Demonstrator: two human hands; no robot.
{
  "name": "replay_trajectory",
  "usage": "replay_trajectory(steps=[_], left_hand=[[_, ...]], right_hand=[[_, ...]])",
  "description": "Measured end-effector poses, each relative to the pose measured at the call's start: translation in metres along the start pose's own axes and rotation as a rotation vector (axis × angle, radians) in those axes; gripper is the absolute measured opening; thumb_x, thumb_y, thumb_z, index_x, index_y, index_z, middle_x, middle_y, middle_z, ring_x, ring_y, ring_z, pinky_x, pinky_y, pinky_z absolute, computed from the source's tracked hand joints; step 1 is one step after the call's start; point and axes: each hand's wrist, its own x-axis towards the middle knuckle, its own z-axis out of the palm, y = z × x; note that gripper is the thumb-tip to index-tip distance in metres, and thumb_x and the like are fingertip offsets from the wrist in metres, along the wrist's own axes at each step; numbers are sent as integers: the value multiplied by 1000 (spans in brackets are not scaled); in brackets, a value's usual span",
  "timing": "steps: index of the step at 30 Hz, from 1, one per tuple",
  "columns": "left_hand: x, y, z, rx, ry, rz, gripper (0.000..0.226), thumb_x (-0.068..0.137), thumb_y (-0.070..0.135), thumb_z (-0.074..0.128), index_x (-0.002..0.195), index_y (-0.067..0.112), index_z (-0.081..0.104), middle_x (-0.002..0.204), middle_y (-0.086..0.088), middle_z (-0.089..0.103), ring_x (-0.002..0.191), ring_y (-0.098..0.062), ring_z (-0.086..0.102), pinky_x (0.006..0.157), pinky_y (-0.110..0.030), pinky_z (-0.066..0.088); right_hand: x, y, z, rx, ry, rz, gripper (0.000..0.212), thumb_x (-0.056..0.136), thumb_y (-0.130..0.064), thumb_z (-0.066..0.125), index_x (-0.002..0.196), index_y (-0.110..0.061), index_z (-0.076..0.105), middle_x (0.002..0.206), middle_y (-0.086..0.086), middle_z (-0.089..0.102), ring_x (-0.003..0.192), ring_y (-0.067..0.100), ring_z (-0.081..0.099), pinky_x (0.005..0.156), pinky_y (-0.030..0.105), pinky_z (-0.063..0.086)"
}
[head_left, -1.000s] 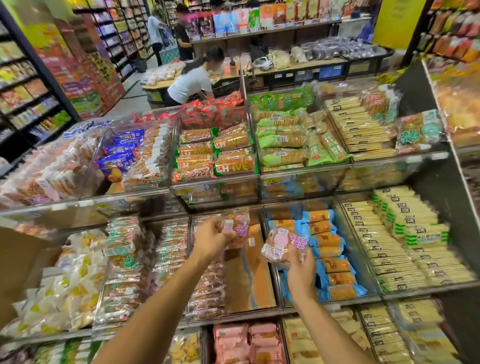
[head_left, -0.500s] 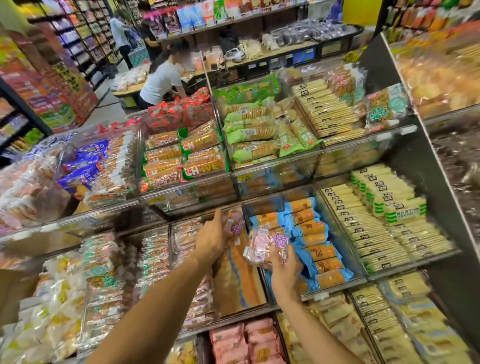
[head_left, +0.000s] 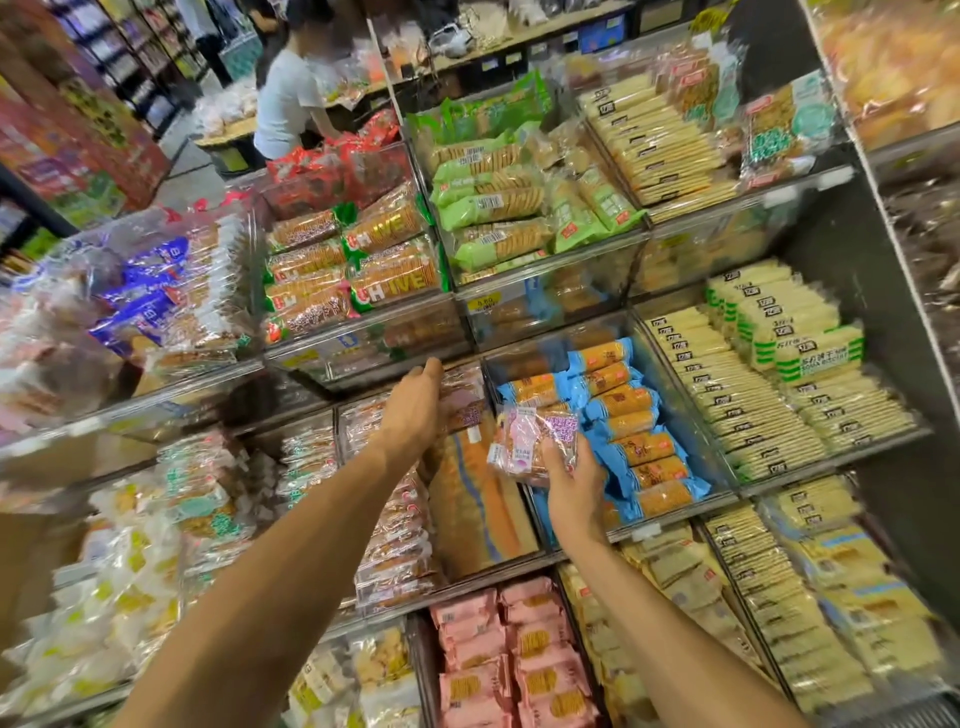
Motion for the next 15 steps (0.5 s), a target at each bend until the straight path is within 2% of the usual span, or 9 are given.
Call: replay_trajectory(steps=[2,6,8,10,12,15], left_hand=[[-4,0,6,8,35,10,51,95,55,67,113,13,44,102,-8,55,86,-29,56,70,-39,41],[-10,2,21,84,143,-40,48,97,47,69,118,12,42,118,-11,41,104,-27,49,72,-36,48],[-10,2,23,79,161,-57,47,98,42,70,120,12,42,120,-11,37,105,-26,45,71,-34,47],[-9,2,21,108,187,-21,42,98,32,72,120,15,40,117,-10,38,101,-25,44,66,-31,45],[-9,3,17,122,197,32,37,98,36,68,116,15,43,114,-7,39,99,-22,44,63,-32,47],[-10,6,12,-34,206,-26,37,95,42,71,117,17,56,118,-1,47,105,-19,47,75,-38,53]], right_hand=[[0,0,1,-5,-2,1,70,107,-42,53,164,-12,26,169,5,29,154,22,32,118,32,28],[0,0,1,-21,0,1,72,107,-45,53,165,-13,25,170,5,27,156,23,28,123,40,26],[0,1,0,-20,-5,2,72,107,-46,53,165,-14,24,170,4,27,155,22,28,122,39,27],[0,2,0,-22,-9,1,72,107,-46,52,165,-15,24,170,3,27,155,21,29,121,36,27],[0,1,1,-4,-11,0,72,107,-46,53,165,-15,23,170,3,27,155,21,28,121,35,27],[1,1,2,10,-2,4,73,107,-45,53,165,-14,23,171,4,26,156,22,28,122,37,27]])
